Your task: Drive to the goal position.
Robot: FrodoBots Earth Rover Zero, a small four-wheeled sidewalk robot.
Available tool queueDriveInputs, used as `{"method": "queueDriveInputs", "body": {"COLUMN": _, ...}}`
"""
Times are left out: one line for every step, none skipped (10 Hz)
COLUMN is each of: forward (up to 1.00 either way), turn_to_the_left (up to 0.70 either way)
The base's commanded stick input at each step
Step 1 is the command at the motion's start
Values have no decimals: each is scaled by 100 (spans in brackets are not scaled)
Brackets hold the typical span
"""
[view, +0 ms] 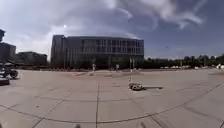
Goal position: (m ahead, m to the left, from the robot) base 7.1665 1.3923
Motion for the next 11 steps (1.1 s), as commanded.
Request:
{"method": "queueDriveInputs", "body": {"forward": 70, "turn_to_the_left": 9}}
{"method": "queueDriveInputs", "body": {"forward": 70, "turn_to_the_left": 18}}
{"method": "queueDriveInputs", "body": {"forward": 70, "turn_to_the_left": 23}}
{"method": "queueDriveInputs", "body": {"forward": 70, "turn_to_the_left": 9}}
{"method": "queueDriveInputs", "body": {"forward": 70, "turn_to_the_left": 9}}
{"method": "queueDriveInputs", "body": {"forward": 70, "turn_to_the_left": 9}}
{"method": "queueDriveInputs", "body": {"forward": 70, "turn_to_the_left": 9}}
{"method": "queueDriveInputs", "body": {"forward": 70, "turn_to_the_left": 9}}
{"method": "queueDriveInputs", "body": {"forward": 70, "turn_to_the_left": 9}}
{"method": "queueDriveInputs", "body": {"forward": 70, "turn_to_the_left": 9}}
{"method": "queueDriveInputs", "body": {"forward": 70, "turn_to_the_left": 9}}
